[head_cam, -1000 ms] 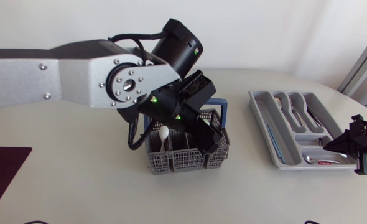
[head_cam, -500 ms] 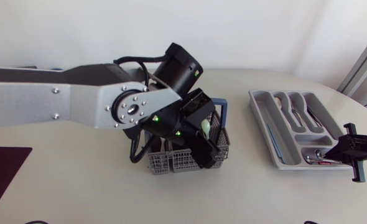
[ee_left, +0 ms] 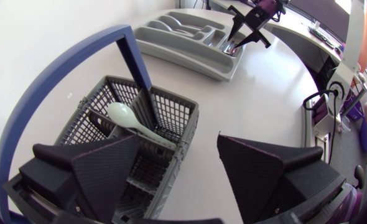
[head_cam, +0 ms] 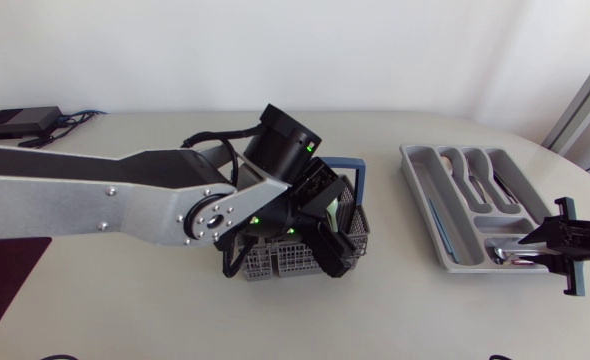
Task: Sort the cutlery from the basket into the organizer compartments.
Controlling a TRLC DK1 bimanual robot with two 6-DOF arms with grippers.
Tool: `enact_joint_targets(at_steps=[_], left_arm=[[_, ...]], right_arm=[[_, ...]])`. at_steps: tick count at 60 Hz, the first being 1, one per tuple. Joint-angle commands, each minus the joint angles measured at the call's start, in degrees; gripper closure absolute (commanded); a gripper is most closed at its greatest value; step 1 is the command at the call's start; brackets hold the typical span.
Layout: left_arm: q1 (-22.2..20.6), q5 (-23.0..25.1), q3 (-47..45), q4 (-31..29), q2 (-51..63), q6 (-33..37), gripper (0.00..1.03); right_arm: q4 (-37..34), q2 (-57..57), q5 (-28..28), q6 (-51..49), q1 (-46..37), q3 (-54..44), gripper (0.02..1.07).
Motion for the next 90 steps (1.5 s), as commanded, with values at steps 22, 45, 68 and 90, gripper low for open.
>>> enact_joint_targets(at_steps=[22,45,68,90], left_arm=[[1.44,-0.49,-4.63,8.49,1.14,0.72,0.17],[1.44,-5.58,-5.95,18.69,6.68,-0.60,0.17],[0.56,-10.15,-9.38,28.79,8.97,-4.12,0.17],[0.65,-9.63,-9.02,31.87,11.43,-5.43,0.17]], right_arm=[[-9.73,-15.89,-10.53,9.45,1.46,-3.02,0.47],[-12.01,-23.80,-15.19,11.64,3.22,-9.97,0.47],[-12.63,-26.09,-15.98,11.73,3.84,-13.22,0.47],[-13.25,-26.62,-15.98,11.82,3.92,-13.83,0.47]])
